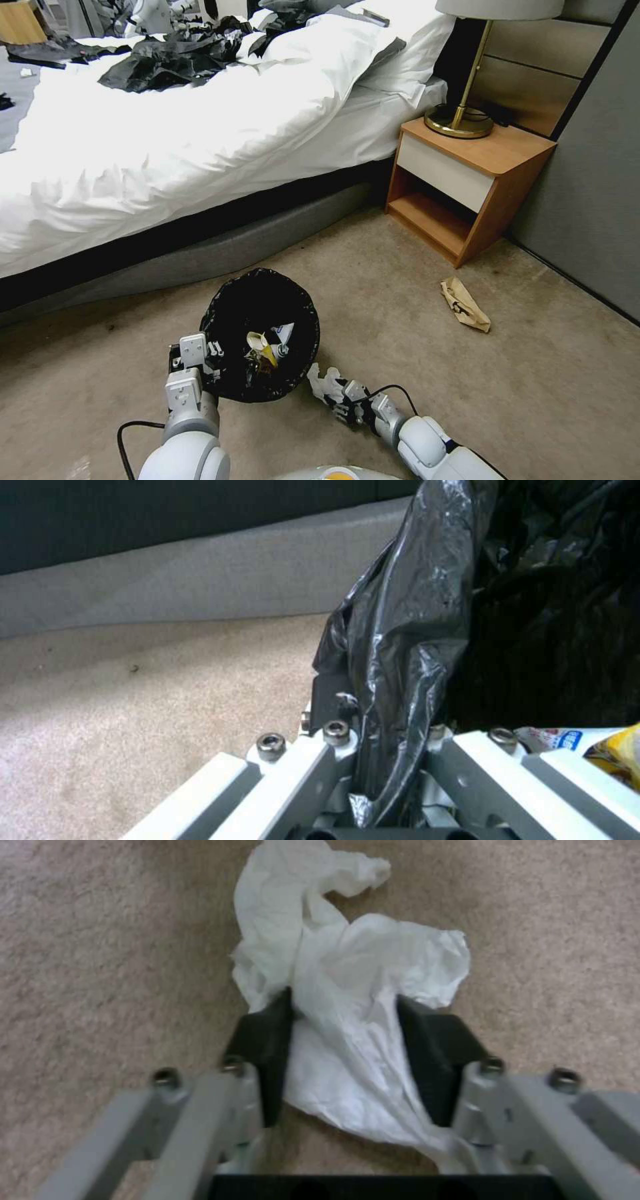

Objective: Pick up the trash bin, then pick up the garbage from the floor and place it into the trash bin.

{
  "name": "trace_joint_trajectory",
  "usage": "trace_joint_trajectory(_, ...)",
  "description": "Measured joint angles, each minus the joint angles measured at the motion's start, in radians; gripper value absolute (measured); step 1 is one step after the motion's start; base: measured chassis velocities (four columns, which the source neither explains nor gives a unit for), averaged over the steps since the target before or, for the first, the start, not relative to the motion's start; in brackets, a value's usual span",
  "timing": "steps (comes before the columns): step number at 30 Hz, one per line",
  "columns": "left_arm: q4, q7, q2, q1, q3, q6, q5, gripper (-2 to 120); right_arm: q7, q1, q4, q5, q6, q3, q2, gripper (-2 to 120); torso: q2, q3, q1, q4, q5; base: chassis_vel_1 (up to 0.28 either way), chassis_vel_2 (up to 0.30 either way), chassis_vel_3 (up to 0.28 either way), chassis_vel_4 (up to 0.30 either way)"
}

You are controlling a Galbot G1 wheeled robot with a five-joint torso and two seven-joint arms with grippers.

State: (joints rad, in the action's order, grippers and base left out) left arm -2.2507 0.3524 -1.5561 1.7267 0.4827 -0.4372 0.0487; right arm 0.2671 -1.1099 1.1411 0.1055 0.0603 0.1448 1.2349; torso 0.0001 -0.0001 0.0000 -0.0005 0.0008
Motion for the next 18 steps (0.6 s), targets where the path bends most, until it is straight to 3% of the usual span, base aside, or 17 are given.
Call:
trace_joint_trajectory(10,0.004,0.0,0.0,-0.004,-0.003,0.0,0.0,1,0.008,0.006,0.004,0.002,0.011,-0.012,-0.011,0,0.0,0.0,0.0,0.0003,-0.0002,0.0,0.0,0.0,0.0)
trace_joint_trajectory(18,0.006,0.0,0.0,-0.004,-0.002,0.0,0.0,1,0.009,0.006,0.024,0.005,0.019,-0.024,-0.027,0,0.0,0.0,0.0,0.0005,-0.0005,0.0,0.0,0.0,0.0)
